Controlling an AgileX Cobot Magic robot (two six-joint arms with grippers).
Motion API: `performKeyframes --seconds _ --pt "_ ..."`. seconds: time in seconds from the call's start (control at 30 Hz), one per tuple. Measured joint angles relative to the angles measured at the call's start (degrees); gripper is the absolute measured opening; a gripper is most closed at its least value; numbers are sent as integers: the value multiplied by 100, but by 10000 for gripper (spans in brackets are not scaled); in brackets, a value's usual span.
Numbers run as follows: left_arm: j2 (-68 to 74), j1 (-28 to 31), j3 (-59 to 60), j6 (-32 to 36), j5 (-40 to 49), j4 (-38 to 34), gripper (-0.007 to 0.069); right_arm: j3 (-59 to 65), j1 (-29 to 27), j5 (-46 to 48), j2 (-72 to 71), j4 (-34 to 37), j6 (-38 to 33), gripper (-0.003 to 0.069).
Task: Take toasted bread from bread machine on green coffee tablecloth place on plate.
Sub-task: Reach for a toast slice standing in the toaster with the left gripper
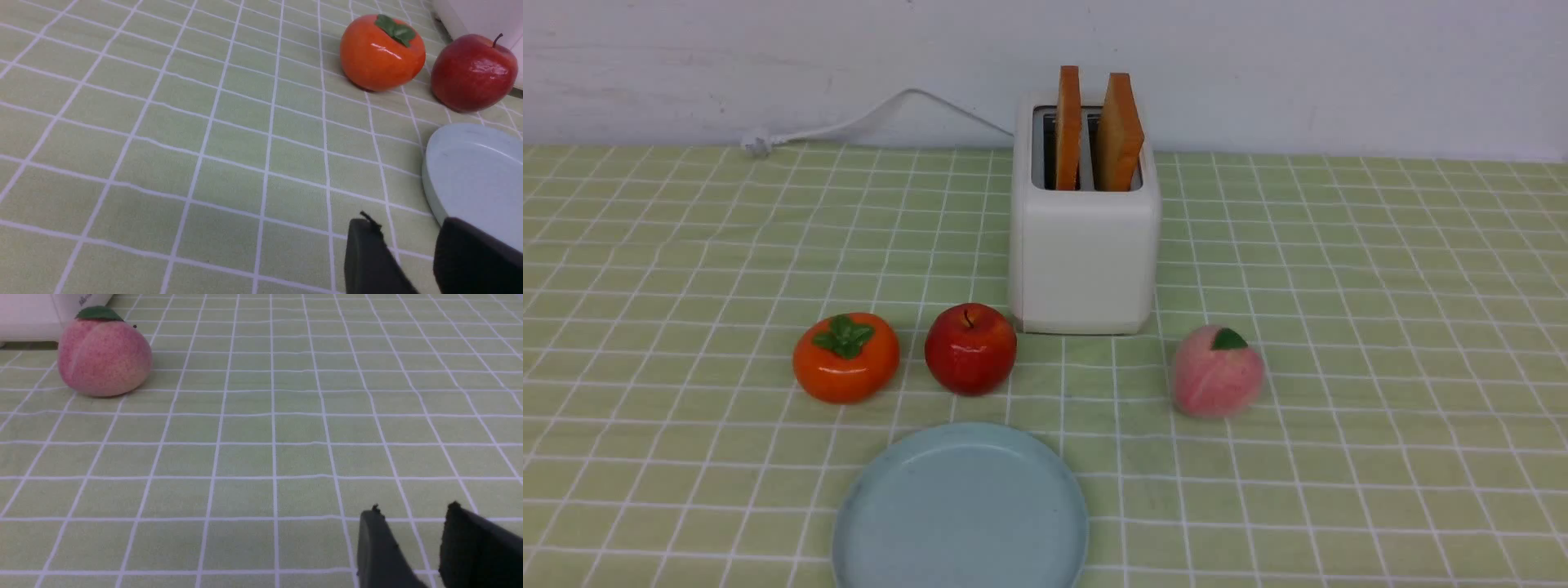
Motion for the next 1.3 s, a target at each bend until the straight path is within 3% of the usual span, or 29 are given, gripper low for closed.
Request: performKeyframes --seconds 0.93,1.03,1.23,1.3 --pt "0 0 0 -47 -197 -125 239 0 0 0 0 0 0 240" --pt "0 0 0 -213 -486 -584 239 0 2 4 0 0 0 240" --pt "0 0 0 -374 -1440 -1612 239 0 531 7 0 -14 0 240" --pt "0 0 0 -465 -1934 -2253 239 0 649 7 0 -16 0 240"
